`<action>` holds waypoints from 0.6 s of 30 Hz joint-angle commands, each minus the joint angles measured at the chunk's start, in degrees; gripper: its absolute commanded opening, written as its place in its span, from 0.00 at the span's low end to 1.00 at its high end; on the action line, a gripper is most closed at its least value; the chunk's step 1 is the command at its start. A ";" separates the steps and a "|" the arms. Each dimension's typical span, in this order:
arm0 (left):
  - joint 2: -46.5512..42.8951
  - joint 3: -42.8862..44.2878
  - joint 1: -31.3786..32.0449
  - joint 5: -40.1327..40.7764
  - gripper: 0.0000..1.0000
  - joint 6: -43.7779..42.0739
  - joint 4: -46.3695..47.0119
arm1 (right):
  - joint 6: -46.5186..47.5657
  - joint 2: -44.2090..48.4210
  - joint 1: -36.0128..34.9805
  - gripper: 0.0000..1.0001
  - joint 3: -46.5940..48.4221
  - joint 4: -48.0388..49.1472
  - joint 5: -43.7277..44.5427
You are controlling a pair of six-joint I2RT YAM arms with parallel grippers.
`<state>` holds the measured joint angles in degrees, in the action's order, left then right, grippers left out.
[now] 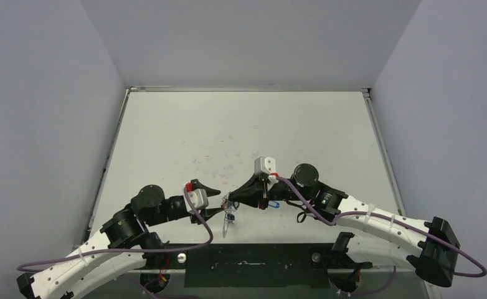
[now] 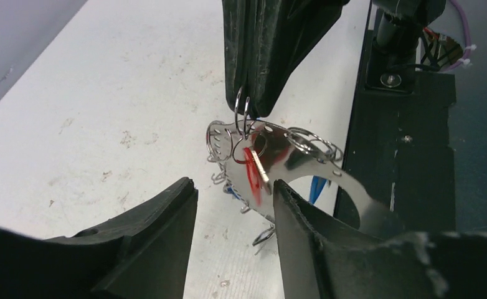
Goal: Put the keys on the keyring
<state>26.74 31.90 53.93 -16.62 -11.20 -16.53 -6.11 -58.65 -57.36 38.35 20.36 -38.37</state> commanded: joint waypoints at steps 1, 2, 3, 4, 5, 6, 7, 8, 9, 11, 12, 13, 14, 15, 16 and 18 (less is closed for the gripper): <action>-3.81 0.77 0.13 1.94 0.47 3.22 4.10 | -0.36 1.51 -0.09 0.00 0.63 6.09 -0.28; -4.64 0.48 0.12 2.53 0.47 3.94 4.73 | -0.31 1.52 -0.11 0.00 0.59 5.93 -0.24; -5.35 0.36 0.12 3.13 0.47 4.63 5.26 | -0.26 1.60 -0.16 0.00 0.59 5.82 -0.22; -6.43 0.28 0.18 3.73 0.47 5.29 5.68 | -0.08 1.61 -0.05 0.00 0.59 5.70 -0.16; -7.22 0.15 0.13 4.09 0.47 5.98 6.17 | 0.03 1.69 -0.05 0.00 0.59 5.53 -0.13; -7.95 0.06 0.12 4.39 0.47 6.53 6.64 | 0.04 1.70 -0.09 0.00 0.52 5.44 -0.13; -8.61 -0.06 0.13 4.67 0.47 7.20 7.24 | 0.15 1.70 -0.14 0.00 0.50 5.39 -0.19; -9.17 -0.21 0.13 4.75 0.47 8.00 8.07 | 0.21 1.71 -0.05 0.00 0.42 5.37 -0.21; -9.58 -0.33 0.12 4.78 0.47 8.60 8.74 | 0.22 1.62 -0.03 0.00 0.34 5.35 -0.21; -9.89 -0.43 0.13 4.69 0.47 10.32 10.63 | 0.10 1.57 -0.08 0.00 0.26 5.41 -0.21; -9.68 -0.43 0.12 4.63 0.47 10.83 11.22 | 0.05 1.53 -0.13 0.00 0.24 5.55 -0.21; -9.39 -0.44 0.12 4.40 0.47 10.90 11.72 | -0.10 1.52 -0.10 0.00 0.24 5.70 -0.21; -8.90 -0.37 0.12 4.19 0.47 12.47 12.05 | -0.17 1.52 -0.08 0.00 0.24 5.74 -0.21; -8.28 -0.28 0.12 3.98 0.47 13.20 12.44 | -0.28 1.47 -0.11 0.00 0.23 5.85 -0.21; -7.49 -0.20 0.12 3.59 0.47 13.75 12.92 | -0.35 1.44 -0.12 0.00 0.23 5.85 -0.29; -5.74 0.11 0.12 2.64 0.43 14.43 13.84 | -0.35 1.50 -0.11 0.00 0.22 5.81 -0.30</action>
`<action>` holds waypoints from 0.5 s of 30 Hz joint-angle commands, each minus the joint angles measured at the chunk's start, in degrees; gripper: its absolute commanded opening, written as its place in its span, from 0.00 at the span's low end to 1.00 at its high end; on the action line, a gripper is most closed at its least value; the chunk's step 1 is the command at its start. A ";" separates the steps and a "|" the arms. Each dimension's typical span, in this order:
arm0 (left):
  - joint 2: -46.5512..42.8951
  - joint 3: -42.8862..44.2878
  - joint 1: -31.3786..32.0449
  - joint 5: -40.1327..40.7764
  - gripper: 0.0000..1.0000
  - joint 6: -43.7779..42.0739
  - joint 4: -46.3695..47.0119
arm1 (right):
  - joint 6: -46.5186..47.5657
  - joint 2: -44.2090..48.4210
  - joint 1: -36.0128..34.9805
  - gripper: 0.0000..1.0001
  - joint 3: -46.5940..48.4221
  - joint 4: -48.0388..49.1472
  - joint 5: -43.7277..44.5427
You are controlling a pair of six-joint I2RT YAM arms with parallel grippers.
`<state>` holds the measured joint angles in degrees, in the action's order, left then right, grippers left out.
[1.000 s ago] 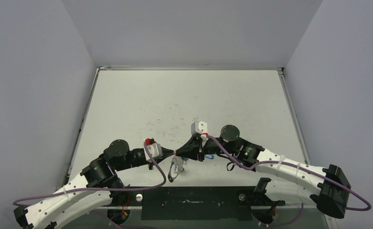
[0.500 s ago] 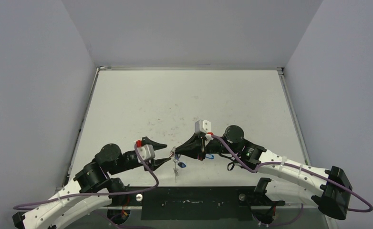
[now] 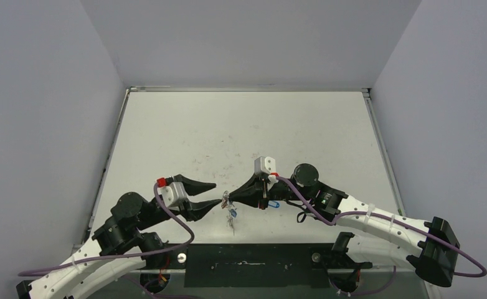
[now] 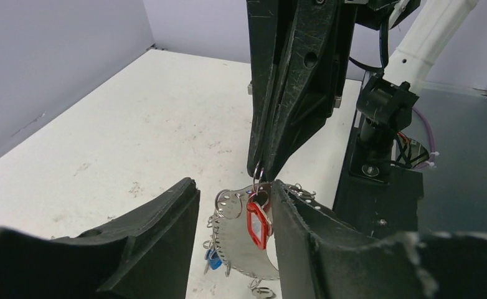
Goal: Put the keys on the keyring
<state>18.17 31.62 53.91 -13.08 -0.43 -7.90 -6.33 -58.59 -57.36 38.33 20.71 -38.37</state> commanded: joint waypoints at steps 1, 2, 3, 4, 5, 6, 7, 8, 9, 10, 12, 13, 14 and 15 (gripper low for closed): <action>3.84 0.64 0.14 -1.53 0.41 3.87 5.67 | -0.18 1.46 -0.07 0.00 0.18 5.41 -0.30; 4.84 0.90 0.14 -2.25 0.39 4.05 5.93 | -0.18 1.46 -0.10 0.00 0.11 5.37 -0.23; 5.72 1.24 0.14 -2.68 0.37 4.23 6.08 | -0.10 1.54 -0.07 0.00 -0.02 5.36 -0.16; 6.59 1.52 0.19 -3.15 0.36 4.35 6.15 | -0.10 1.55 -0.07 0.00 -0.09 5.30 -0.13; 7.21 1.72 0.15 -3.58 0.35 4.44 6.11 | -0.09 1.55 -0.11 0.00 -0.16 5.26 -0.13; 7.83 1.73 0.14 -4.02 0.34 4.51 6.14 | -0.09 1.65 -0.12 0.00 -0.18 5.26 -0.05; 8.22 1.70 0.14 -4.33 0.32 4.53 6.24 | -0.09 1.64 -0.07 0.00 -0.26 5.20 -0.04; 8.54 1.59 0.14 -4.60 0.30 4.60 6.28 | -0.08 1.63 -0.07 0.00 -0.27 5.14 0.04; 8.84 1.37 0.14 -4.88 0.26 4.62 6.38 | -0.08 1.63 -0.11 0.00 -0.27 5.07 0.05; 8.94 1.23 0.14 -5.01 0.23 4.55 6.40 | -0.06 1.68 -0.11 0.00 -0.27 5.09 0.05; 8.98 0.92 0.14 -5.09 0.13 4.49 6.35 | 0.07 1.66 -0.04 0.00 -0.27 4.98 0.11; 8.98 0.76 0.14 -5.11 0.06 4.35 6.17 | 0.08 1.62 -0.06 0.00 -0.27 4.95 0.13; 8.95 0.69 0.14 -5.03 0.00 4.19 5.96 | 0.09 1.63 -0.04 0.00 -0.27 4.88 0.18; 8.84 0.71 0.14 -4.84 0.00 3.97 5.59 | 0.14 1.70 -0.11 0.00 -0.27 4.87 0.22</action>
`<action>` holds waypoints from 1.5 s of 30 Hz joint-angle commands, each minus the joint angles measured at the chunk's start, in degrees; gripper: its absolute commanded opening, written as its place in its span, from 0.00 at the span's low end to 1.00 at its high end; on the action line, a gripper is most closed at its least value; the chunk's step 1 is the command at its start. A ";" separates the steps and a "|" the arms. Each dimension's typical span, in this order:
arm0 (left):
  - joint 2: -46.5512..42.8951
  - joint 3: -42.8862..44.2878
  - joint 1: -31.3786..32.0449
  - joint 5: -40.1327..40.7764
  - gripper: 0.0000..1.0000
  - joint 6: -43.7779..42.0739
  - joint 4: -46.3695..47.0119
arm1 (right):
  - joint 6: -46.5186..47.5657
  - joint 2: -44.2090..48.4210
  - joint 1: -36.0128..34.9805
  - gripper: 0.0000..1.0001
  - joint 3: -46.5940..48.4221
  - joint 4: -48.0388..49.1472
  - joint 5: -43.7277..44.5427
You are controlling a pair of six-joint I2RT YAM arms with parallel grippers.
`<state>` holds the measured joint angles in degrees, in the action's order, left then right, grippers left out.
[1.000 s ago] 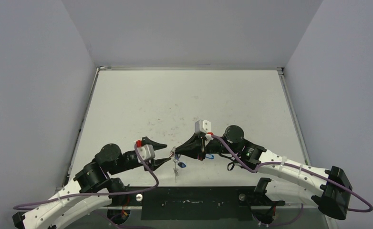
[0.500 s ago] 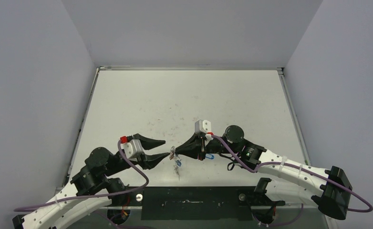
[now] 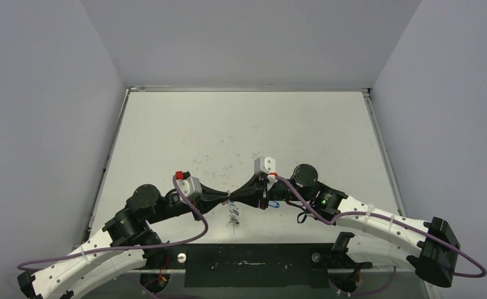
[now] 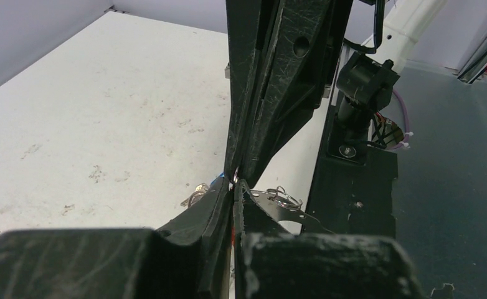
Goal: Put the keys on the keyring
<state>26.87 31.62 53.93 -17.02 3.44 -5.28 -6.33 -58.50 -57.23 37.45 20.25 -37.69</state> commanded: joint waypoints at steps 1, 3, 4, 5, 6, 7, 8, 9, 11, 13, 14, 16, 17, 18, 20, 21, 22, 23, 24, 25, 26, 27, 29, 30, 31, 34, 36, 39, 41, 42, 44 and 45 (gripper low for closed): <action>0.05 0.68 0.12 -0.79 0.00 -0.07 2.44 | 0.14 1.64 -0.19 0.00 0.56 5.33 -0.41; -0.16 0.91 0.13 -0.21 0.00 -0.44 1.49 | 0.17 1.74 -0.21 0.00 0.52 5.38 -0.37; -0.26 1.05 0.12 -0.01 0.00 -0.59 1.11 | 0.13 1.72 -0.18 0.00 0.52 5.40 -0.36; -0.32 1.20 0.12 0.26 0.00 -0.81 0.67 | 0.16 1.72 -0.17 0.00 0.49 5.41 -0.36; -0.37 1.37 0.12 0.63 0.00 -0.88 0.17 | 0.17 1.72 -0.18 0.00 0.51 5.48 -0.36; -0.41 1.54 0.12 1.19 0.07 -0.94 -0.38 | 0.17 1.73 -0.21 0.00 0.52 5.55 -0.34; -0.48 1.79 0.16 1.69 0.17 -1.02 -0.99 | 0.13 1.84 -0.19 0.00 0.59 5.53 -0.28; -0.57 1.89 0.13 2.18 0.24 -1.13 -1.55 | 0.03 1.81 -0.17 0.00 0.60 5.63 -0.28; -0.88 1.83 0.14 2.78 0.32 -1.24 -2.01 | -0.04 1.79 -0.22 0.00 0.60 5.84 -0.28; -1.18 1.43 0.12 2.94 0.36 -1.16 -1.90 | -0.17 1.81 -0.25 0.00 0.54 5.93 -0.36; -1.21 1.24 0.12 2.95 0.37 -1.16 -1.78 | -0.27 1.81 -0.29 0.00 0.58 5.95 -0.36; -1.12 1.04 0.12 3.00 0.38 -1.03 -1.71 | -0.28 1.77 -0.24 0.00 0.52 5.99 -0.36; -1.04 0.95 0.12 2.84 0.37 -1.04 -1.48 | -0.28 1.81 -0.31 0.00 0.52 5.98 -0.36; -0.96 0.84 0.13 2.60 0.35 -0.99 -0.95 | -0.29 1.81 -0.28 0.00 0.52 5.96 -0.36; -0.66 0.65 0.12 1.84 0.30 -0.90 0.11 | -0.29 1.69 -0.26 0.00 0.52 5.94 -0.45; -0.56 0.51 0.12 1.55 0.28 -0.83 0.78 | -0.30 1.60 -0.25 0.00 0.52 5.79 -0.45; -0.33 0.55 0.16 1.33 0.24 -0.73 1.23 | -0.30 1.55 -0.27 0.00 0.44 5.73 -0.45; -0.14 0.49 0.13 1.15 0.21 -0.72 1.64 | -0.21 1.48 -0.27 0.00 0.43 5.74 -0.45; 0.12 0.53 0.12 0.89 0.16 -0.72 1.93 | -0.20 1.46 -0.30 0.00 0.35 5.71 -0.45; 0.30 0.55 0.12 0.66 0.13 -0.67 2.11 | -0.19 1.39 -0.31 0.00 0.34 5.76 -0.45; 0.48 0.55 0.12 0.43 0.11 -0.65 2.38 | -0.20 1.38 -0.30 0.00 0.34 5.76 -0.45; 0.61 0.55 0.12 0.30 0.08 -0.63 2.52 | -0.18 1.37 -0.25 0.00 0.34 5.77 -0.45; 0.72 0.47 0.12 0.06 0.00 -0.63 2.57 | -0.14 1.37 -0.27 0.00 0.21 5.68 -0.30; 0.66 0.48 0.12 0.05 0.00 -0.63 2.42 | -0.10 1.37 -0.31 0.00 0.17 5.56 -0.24; 0.55 0.44 0.12 0.12 0.00 -0.63 2.26 | 0.00 1.37 -0.26 0.00 0.21 5.32 -0.13; -0.02 0.63 0.12 0.67 0.00 -0.62 1.28 | 0.59 1.28 -0.26 0.03 0.49 3.79 0.22; -0.31 1.20 0.12 1.23 0.00 -0.83 0.07 | 1.39 1.31 -0.25 0.15 0.96 2.23 0.32; 0.03 2.79 0.14 1.75 0.00 -2.03 -3.16 | 3.18 1.52 -0.25 0.35 2.10 -1.07 0.69; 0.82 4.16 0.12 1.82 0.00 -3.01 -5.56 | 4.87 1.90 -0.32 0.43 3.08 -3.52 1.22; 1.36 4.95 0.12 1.75 0.00 -3.16 -6.82 | 5.67 2.10 -0.32 0.47 3.61 -4.81 1.56; 2.79 6.59 0.14 1.32 0.00 -5.47 -9.48 | 7.83 2.42 -0.25 0.53 4.71 -7.21 2.12; 3.62 7.59 0.12 0.84 0.00 -6.38 -10.90 | 8.65 2.45 -0.29 0.55 5.20 -8.30 2.38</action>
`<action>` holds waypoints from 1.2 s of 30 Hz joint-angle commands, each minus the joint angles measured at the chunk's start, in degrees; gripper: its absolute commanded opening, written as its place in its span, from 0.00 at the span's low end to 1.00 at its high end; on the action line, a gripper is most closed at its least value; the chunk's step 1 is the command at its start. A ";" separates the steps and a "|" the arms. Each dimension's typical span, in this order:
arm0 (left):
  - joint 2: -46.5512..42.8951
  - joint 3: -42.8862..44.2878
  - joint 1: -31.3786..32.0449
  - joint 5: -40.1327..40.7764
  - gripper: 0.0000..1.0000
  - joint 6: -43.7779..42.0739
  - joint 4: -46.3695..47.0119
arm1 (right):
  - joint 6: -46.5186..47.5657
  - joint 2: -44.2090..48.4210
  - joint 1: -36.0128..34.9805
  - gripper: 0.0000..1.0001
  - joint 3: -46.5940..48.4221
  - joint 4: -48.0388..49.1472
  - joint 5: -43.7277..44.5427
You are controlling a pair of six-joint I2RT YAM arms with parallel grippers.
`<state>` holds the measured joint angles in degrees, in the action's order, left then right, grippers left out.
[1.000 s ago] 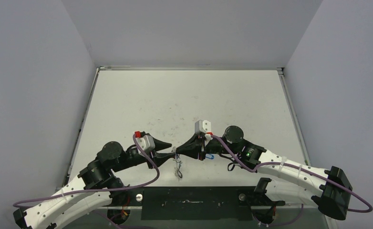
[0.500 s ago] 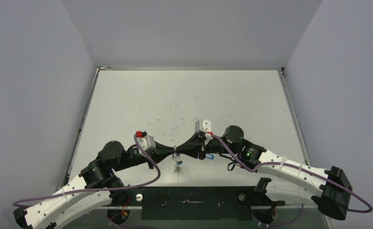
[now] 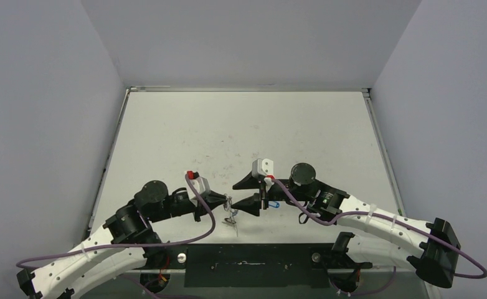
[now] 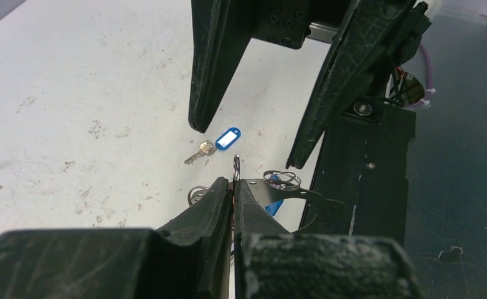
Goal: Put the keys on the keyring
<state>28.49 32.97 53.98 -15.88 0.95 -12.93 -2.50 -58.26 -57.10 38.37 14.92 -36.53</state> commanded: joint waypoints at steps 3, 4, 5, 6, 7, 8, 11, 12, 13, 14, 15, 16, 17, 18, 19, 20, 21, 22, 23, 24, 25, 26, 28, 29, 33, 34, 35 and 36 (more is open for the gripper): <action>5.05 9.04 0.08 -2.00 0.00 -6.29 -7.12 | 6.91 1.61 -0.40 0.58 6.05 -6.45 1.35; 6.14 10.02 0.08 -2.49 0.00 -6.97 -8.33 | 7.38 1.27 -0.38 0.58 6.35 -7.15 1.30; 7.37 11.14 0.08 -3.01 0.00 -7.57 -9.42 | 7.72 0.90 -0.40 0.58 6.77 -7.86 1.07; 8.61 11.93 0.08 -3.53 0.00 -8.16 -10.41 | 7.89 0.52 -0.38 0.57 7.07 -8.34 0.74; 9.73 12.69 0.08 -3.93 0.00 -8.53 -11.29 | 8.13 0.13 -0.38 0.56 7.33 -8.59 0.35; 10.76 13.17 0.08 -4.35 0.00 -8.84 -11.74 | 8.35 -0.39 -0.39 0.55 7.54 -8.84 0.11; 13.11 13.86 0.08 -5.65 0.00 -9.47 -11.36 | 9.22 -1.57 -0.39 0.51 8.19 -10.22 -0.20; 13.55 13.92 0.08 -5.98 0.00 -9.54 -10.99 | 9.57 -2.08 -0.38 0.49 8.40 -10.78 -0.30; 13.94 13.96 0.08 -6.44 0.00 -9.64 -10.74 | 10.09 -2.45 -0.40 0.46 8.53 -11.37 -0.49; 14.27 13.99 0.08 -6.61 0.00 -9.73 -10.61 | 10.47 -2.89 -0.38 0.43 8.68 -11.92 -0.59; 14.48 14.04 0.08 -6.70 0.00 -9.69 -10.43 | 10.76 -3.22 -0.46 0.41 8.81 -12.28 -0.68; 14.58 14.01 0.08 -6.71 0.00 -9.71 -10.37 | 11.09 -3.52 -0.39 0.37 8.87 -12.64 -0.80; 14.66 13.99 0.08 -6.71 0.00 -9.79 -10.34 | 11.33 -3.75 -0.38 0.36 8.91 -13.15 -0.82; 14.73 13.92 0.08 -6.71 0.00 -9.77 -10.35 | 11.49 -3.86 -0.41 0.35 8.91 -13.39 -0.82; 14.63 13.91 0.08 -6.71 0.00 -9.90 -10.44 | 11.73 -3.89 -0.43 0.35 8.84 -13.65 -0.78; 14.58 13.95 0.08 -6.66 0.00 -9.91 -10.59 | 11.95 -3.84 -0.40 0.37 8.71 -13.78 -0.66; 14.49 13.87 0.08 -6.55 0.00 -9.92 -10.62 | 12.10 -3.68 -0.38 0.39 8.47 -13.73 -0.46; 14.38 13.79 0.08 -6.64 0.00 -9.89 -10.60 | 12.16 -3.51 -0.38 0.42 8.21 -13.57 -0.16; 14.27 13.72 0.08 -6.73 0.00 -9.91 -10.44 | 12.17 -3.49 -0.43 0.43 8.07 -13.44 0.08; 14.27 13.66 0.08 -6.90 0.00 -9.78 -10.27 | 12.29 -3.64 -0.40 0.43 8.04 -13.47 0.12; 14.30 13.69 0.08 -7.04 0.00 -9.79 -10.15 | 12.38 -3.89 -0.40 0.42 8.08 -13.51 0.14; 14.33 13.70 0.09 -7.20 0.00 -9.75 -10.11 | 12.48 -4.14 -0.44 0.39 8.12 -13.51 0.07; 14.61 13.70 0.08 -7.36 0.00 -9.74 -10.02 | 12.60 -4.72 -0.40 0.28 8.35 -13.58 -0.34; 14.68 13.67 0.08 -7.57 0.00 -9.75 -9.99 | 12.61 -4.95 -0.38 0.21 8.57 -13.66 -0.52; 15.17 13.69 0.10 -7.86 0.00 -9.79 -9.56 | 12.76 -5.61 -0.38 0.10 9.13 -13.94 -0.91; 15.35 13.73 0.17 -7.92 0.00 -9.82 -9.56 | 12.93 -5.63 -0.43 0.10 9.17 -14.14 -0.83; 15.46 13.82 0.12 -7.98 0.00 -9.83 -9.52 | 13.08 -5.64 -0.39 0.12 9.24 -14.24 -0.71; 15.64 13.82 0.13 -8.02 0.00 -9.83 -9.54 | 13.21 -5.56 -0.38 0.15 9.26 -14.57 -0.50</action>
<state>43.97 43.79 53.93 -21.34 -8.23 -26.44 9.69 -63.48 -57.10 44.75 -1.10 -36.86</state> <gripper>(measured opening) 0.013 0.117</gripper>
